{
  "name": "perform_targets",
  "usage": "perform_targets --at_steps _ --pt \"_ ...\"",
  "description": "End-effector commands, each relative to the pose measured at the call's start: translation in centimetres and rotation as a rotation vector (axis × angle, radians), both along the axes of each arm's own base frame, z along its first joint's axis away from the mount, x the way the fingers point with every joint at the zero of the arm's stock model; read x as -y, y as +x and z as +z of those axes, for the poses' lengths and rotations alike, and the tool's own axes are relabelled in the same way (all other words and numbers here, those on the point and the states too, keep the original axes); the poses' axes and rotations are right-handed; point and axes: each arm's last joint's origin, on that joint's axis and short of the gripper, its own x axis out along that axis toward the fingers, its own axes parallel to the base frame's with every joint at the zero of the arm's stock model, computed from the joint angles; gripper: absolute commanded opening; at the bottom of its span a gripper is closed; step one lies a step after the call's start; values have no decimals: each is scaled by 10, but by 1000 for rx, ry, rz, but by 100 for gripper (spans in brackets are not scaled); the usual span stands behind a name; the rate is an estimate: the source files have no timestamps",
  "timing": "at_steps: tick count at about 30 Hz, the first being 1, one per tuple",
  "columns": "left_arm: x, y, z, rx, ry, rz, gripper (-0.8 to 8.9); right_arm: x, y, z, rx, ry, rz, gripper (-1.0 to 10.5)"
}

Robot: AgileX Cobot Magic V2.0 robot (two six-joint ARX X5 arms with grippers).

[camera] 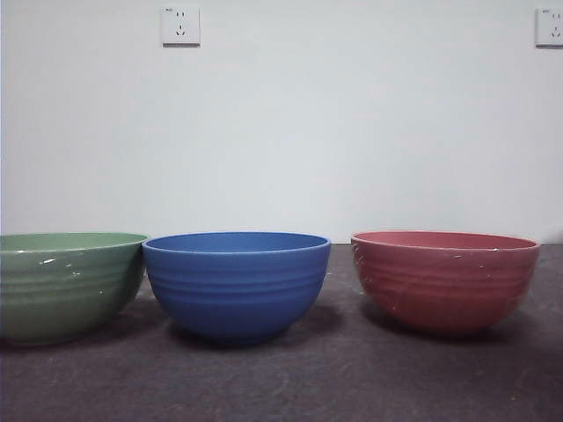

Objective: Pick up the green bowl on the top,put the green bowl on the left,pick up the red bowl in the middle,put the red bowl on the right

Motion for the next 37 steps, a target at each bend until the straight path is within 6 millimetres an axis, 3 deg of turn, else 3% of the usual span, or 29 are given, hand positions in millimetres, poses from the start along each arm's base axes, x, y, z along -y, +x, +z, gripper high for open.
perform_targets --at_steps 1,37 --pt "0 0 -5 -16 5 3 -4 0 0 -4 -12 -4 -6 2" --pt "0 0 -5 -16 5 3 -4 0 1 -6 -37 -8 -6 2"
